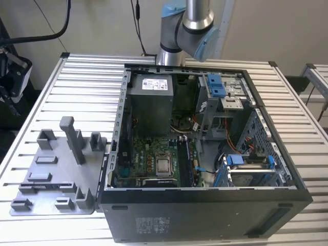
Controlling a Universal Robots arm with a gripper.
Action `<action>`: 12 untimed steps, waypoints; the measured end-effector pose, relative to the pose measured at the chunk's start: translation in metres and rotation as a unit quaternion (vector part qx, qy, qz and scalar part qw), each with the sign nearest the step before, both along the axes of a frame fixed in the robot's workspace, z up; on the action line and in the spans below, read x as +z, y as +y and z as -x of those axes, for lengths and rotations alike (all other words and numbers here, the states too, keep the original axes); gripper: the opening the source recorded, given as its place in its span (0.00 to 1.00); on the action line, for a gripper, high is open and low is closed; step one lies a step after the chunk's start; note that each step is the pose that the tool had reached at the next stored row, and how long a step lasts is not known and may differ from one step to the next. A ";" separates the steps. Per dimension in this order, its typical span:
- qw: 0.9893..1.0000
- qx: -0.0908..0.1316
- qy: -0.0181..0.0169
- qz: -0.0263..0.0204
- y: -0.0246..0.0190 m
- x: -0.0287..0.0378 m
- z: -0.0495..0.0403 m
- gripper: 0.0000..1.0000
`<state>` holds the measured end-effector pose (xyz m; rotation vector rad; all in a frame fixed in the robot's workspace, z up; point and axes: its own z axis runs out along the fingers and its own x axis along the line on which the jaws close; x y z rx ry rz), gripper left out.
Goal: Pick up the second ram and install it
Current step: 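Pick up the second ram and move it above second insertion slot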
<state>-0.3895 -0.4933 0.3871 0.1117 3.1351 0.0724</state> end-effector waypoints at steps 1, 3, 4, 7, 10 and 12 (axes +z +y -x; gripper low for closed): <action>1.000 0.000 0.000 0.000 0.0000 0.0000 0.0000 0.11; 1.000 0.000 0.000 0.000 0.0000 0.0000 0.0000 0.11; 1.000 0.000 0.000 0.000 0.0000 0.0000 0.0000 0.11; 1.000 0.000 0.000 0.000 0.0000 0.0000 0.0000 0.11; 1.000 0.002 0.000 0.000 0.0000 0.0000 0.0000 0.11; 1.000 0.005 0.000 0.000 0.0000 0.0000 0.0000 0.11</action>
